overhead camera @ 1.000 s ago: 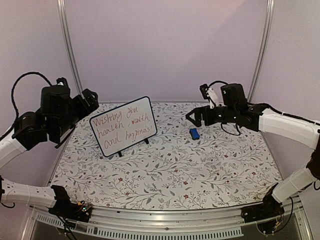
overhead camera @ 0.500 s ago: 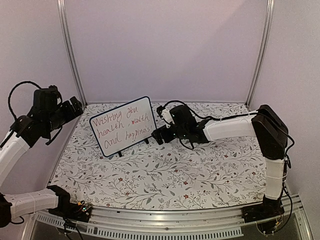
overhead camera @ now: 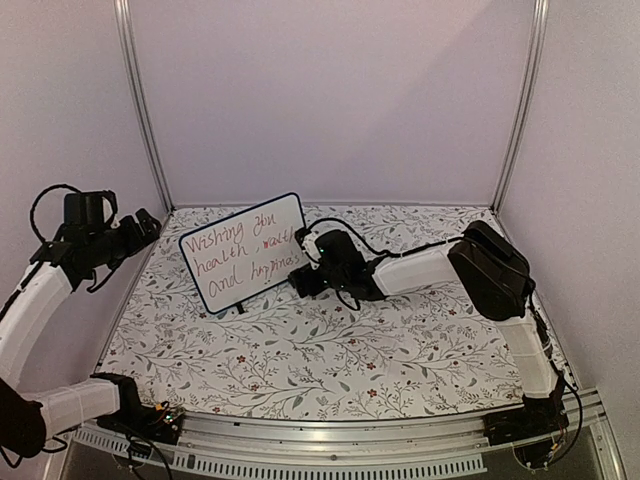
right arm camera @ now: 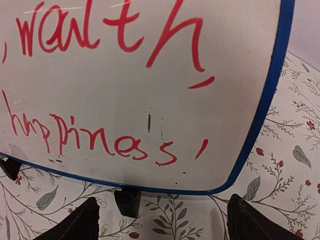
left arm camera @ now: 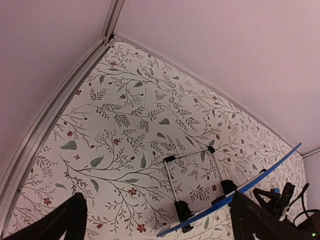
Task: Erase the whiteboard
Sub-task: Move the whiteboard to the center of the board.
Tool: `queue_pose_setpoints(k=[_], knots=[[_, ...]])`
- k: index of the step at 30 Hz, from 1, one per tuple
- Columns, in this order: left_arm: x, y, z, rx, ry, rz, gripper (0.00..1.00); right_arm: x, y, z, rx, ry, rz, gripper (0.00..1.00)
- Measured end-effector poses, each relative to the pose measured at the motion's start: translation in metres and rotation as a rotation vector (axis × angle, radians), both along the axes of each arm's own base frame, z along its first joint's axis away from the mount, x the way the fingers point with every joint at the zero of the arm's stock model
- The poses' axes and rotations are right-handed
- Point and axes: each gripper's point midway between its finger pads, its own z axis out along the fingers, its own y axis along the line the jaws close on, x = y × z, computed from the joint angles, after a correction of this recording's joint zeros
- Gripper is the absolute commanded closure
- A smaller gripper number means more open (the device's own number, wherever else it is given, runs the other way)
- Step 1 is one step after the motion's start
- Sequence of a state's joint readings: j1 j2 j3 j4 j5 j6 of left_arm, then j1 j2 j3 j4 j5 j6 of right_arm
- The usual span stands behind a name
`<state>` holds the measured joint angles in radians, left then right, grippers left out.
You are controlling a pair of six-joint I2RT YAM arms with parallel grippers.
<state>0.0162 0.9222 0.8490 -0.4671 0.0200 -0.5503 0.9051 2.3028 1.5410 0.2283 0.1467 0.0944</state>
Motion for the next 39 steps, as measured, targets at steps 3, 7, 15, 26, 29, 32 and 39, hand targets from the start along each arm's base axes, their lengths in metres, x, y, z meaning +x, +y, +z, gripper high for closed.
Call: queue_pose_setpoints(k=[3,7,15,26,29,32,39], knots=[[-0.002,-0.002,-0.004,-0.01,0.006,-0.013,0.0,0.001,0.002,-0.01,-0.006,0.006,-0.001,0.18],[-0.002,-0.002,-0.008,-0.013,0.01,-0.012,0.0,0.0,0.004,-0.018,-0.017,0.008,0.005,0.19],[-0.003,0.001,-0.011,-0.02,0.019,0.001,0.0,-0.007,0.013,-0.034,-0.046,-0.001,0.036,0.27],[-0.004,0.002,-0.016,-0.032,0.025,0.013,0.0,-0.003,0.022,-0.027,-0.031,-0.025,0.045,0.42],[-0.004,0.002,-0.016,-0.032,0.027,0.013,0.0,-0.002,0.023,-0.028,-0.029,-0.026,0.044,0.43],[-0.004,0.002,-0.016,-0.032,0.025,0.013,0.0,0.0,0.025,-0.03,-0.027,-0.028,0.044,0.48],[-0.005,0.003,-0.013,-0.032,0.015,0.015,0.0,-0.001,0.026,-0.039,-0.038,-0.02,0.052,0.57]])
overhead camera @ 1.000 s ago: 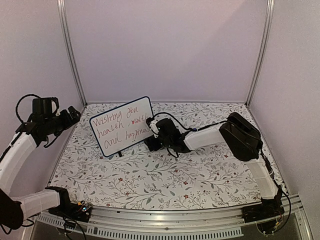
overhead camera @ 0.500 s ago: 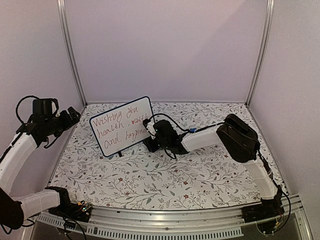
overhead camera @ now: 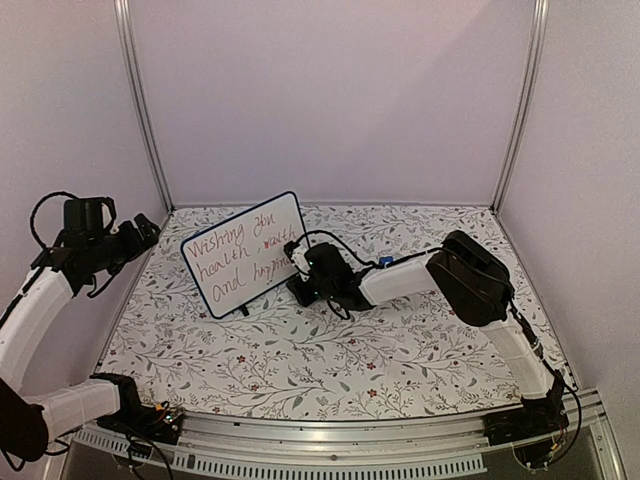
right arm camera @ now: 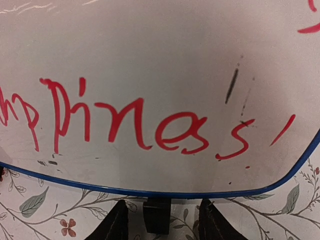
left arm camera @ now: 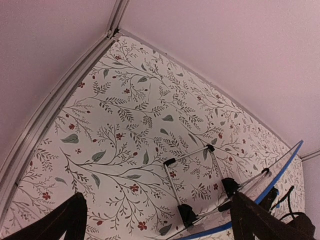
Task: Erase the whiteboard
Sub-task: Move the whiteboard to the center of the board.
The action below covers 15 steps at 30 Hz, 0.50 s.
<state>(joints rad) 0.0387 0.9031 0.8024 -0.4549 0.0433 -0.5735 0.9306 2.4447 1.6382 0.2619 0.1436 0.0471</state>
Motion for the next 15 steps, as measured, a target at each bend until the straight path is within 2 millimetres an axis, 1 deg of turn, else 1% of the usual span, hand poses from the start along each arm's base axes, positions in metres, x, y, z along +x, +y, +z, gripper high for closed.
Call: queue_pose_setpoints(k=[4,7,10,12,15], knots=[[-0.0003,0.0013,0.0007,0.0,-0.002,0.004,0.0,-0.0009,0.0012,0.0001,-0.001,-0.002,0.011,0.59],[-0.0003,0.002,0.0008,0.0,-0.003,0.006,0.0,-0.0018,0.0021,0.0,-0.001,-0.001,0.02,0.65],[-0.0004,0.0025,0.0006,0.0,-0.002,0.008,0.0,-0.0025,0.0027,-0.0002,-0.003,-0.002,0.027,0.67],[-0.0006,0.0027,0.0013,0.0,-0.005,0.009,0.0,-0.0027,0.0029,-0.0003,-0.005,-0.003,0.03,0.74],[-0.001,0.0027,0.0024,0.0,-0.008,0.01,0.0,-0.0031,0.0033,-0.0001,-0.007,-0.006,0.036,0.8]])
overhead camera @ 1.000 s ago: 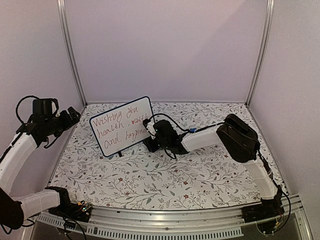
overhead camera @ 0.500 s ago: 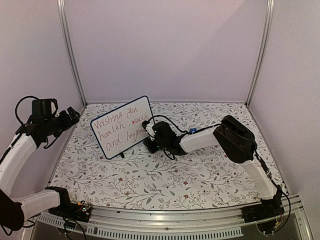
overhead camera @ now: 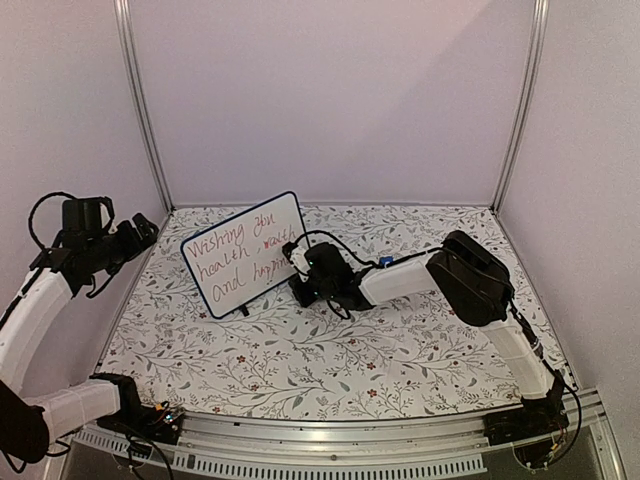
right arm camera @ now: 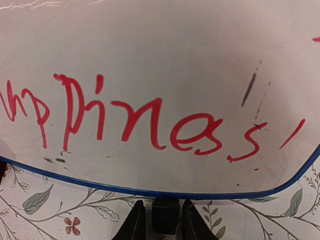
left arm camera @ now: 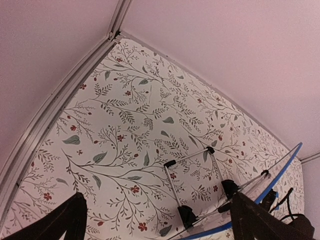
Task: Erase the whiteboard
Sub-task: Move the whiteboard to the center of the board.
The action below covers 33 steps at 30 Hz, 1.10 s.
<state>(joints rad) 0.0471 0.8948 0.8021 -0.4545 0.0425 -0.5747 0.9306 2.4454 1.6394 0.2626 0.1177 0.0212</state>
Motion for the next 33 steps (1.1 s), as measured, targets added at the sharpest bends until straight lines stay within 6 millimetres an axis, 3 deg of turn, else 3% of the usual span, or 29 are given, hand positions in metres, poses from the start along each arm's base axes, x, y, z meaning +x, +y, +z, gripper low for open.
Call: queue_pose_setpoints(k=[6,15,33], knots=[[-0.001,0.001,0.001,-0.001,-0.004,0.003,0.0,0.0,0.0,0.0,0.001,0.002,0.003,0.99],[-0.003,0.002,0.006,0.003,-0.022,0.008,0.0,-0.004,-0.005,-0.002,0.016,-0.006,0.002,1.0],[-0.012,0.004,0.001,0.015,-0.022,0.017,0.0,-0.07,-0.093,0.0,-0.065,0.088,-0.014,1.0]])
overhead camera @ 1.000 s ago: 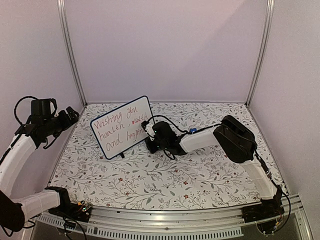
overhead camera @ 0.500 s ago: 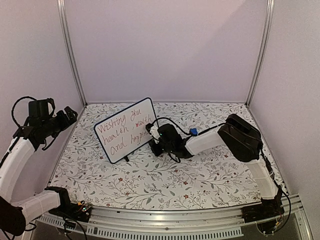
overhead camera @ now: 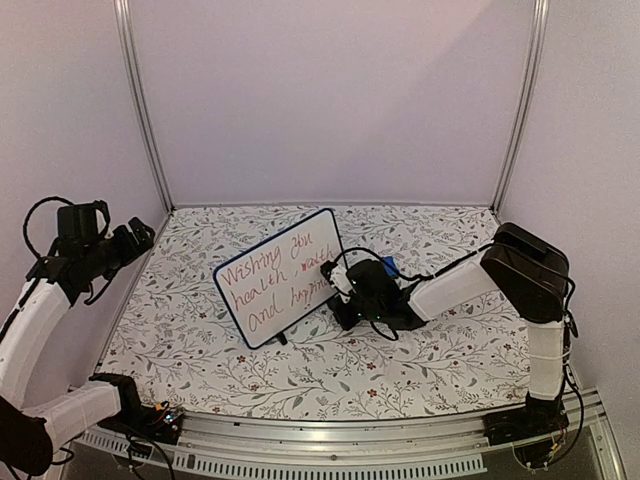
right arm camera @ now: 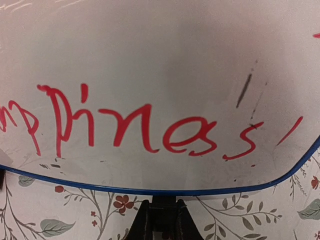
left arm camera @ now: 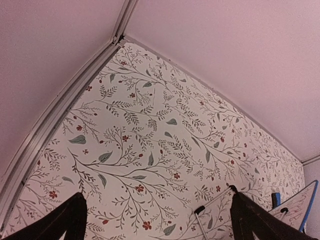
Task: Erase the whiteboard
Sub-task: Move the whiteboard to the center of the board.
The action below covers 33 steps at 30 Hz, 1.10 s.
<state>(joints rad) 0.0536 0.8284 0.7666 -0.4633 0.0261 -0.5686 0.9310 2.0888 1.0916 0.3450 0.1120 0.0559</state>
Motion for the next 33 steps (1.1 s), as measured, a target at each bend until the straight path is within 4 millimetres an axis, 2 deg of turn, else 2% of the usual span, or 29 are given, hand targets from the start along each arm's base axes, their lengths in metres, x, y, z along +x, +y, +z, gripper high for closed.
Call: queue_pose_setpoints(k=[5,13,25,29,33], knots=[[-0.001,-0.001,0.001,-0.003,-0.007,-0.004,0.0,-0.016,-0.02,0.003,-0.006,0.02,-0.009,1.0],[-0.002,-0.005,-0.003,-0.012,-0.003,-0.024,0.0,-0.02,-0.025,0.005,-0.006,0.022,-0.018,0.81],[-0.007,-0.003,0.008,0.005,-0.053,-0.019,0.0,-0.02,-0.025,0.019,0.009,0.014,-0.027,0.34],[-0.005,-0.013,0.017,-0.005,-0.098,-0.076,0.0,-0.026,-0.035,0.035,0.001,0.012,-0.034,0.2],[0.004,-0.022,0.012,-0.004,-0.075,-0.134,0.0,-0.026,-0.045,0.065,0.003,-0.002,-0.051,0.15]])
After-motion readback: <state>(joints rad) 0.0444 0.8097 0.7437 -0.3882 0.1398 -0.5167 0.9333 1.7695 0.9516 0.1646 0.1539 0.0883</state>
